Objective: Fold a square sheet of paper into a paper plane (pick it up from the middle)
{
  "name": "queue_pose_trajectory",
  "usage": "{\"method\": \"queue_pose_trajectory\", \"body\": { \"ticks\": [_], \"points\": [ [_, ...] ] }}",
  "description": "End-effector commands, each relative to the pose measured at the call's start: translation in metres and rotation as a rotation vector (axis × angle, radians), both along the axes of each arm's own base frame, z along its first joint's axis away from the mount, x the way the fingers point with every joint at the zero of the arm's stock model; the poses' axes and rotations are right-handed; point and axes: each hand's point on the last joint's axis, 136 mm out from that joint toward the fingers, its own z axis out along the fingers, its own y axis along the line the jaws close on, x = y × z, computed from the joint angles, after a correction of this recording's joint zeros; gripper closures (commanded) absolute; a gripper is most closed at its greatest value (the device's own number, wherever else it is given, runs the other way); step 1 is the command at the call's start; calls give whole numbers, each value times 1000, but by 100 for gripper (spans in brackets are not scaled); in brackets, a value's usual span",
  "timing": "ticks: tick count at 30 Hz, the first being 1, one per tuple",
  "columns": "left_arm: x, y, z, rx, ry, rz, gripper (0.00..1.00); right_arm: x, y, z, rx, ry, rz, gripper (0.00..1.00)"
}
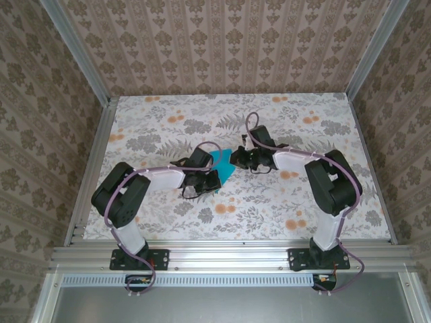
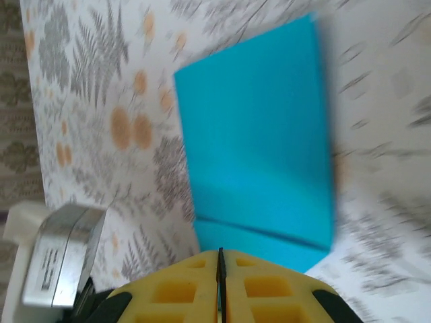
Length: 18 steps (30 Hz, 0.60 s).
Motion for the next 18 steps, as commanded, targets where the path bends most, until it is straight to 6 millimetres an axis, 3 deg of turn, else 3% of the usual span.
{"method": "queue_pose_trajectory", "body": {
  "ticks": [1,8,12,18],
  "points": [
    [-27,32,-38,171,112,-7,97,-30,12,-24,-19,86,74,89],
    [-29,31,-37,169,108,-14,97,-29,27,-47,-20,159,95,89],
    [-31,31,-38,169,110,-26,97,-15,11,-58,-85,163,54,89],
    [-35,31,-37,171,109,-43,97,12,-32,-74,-189,170,-64,90]
  ]
}}
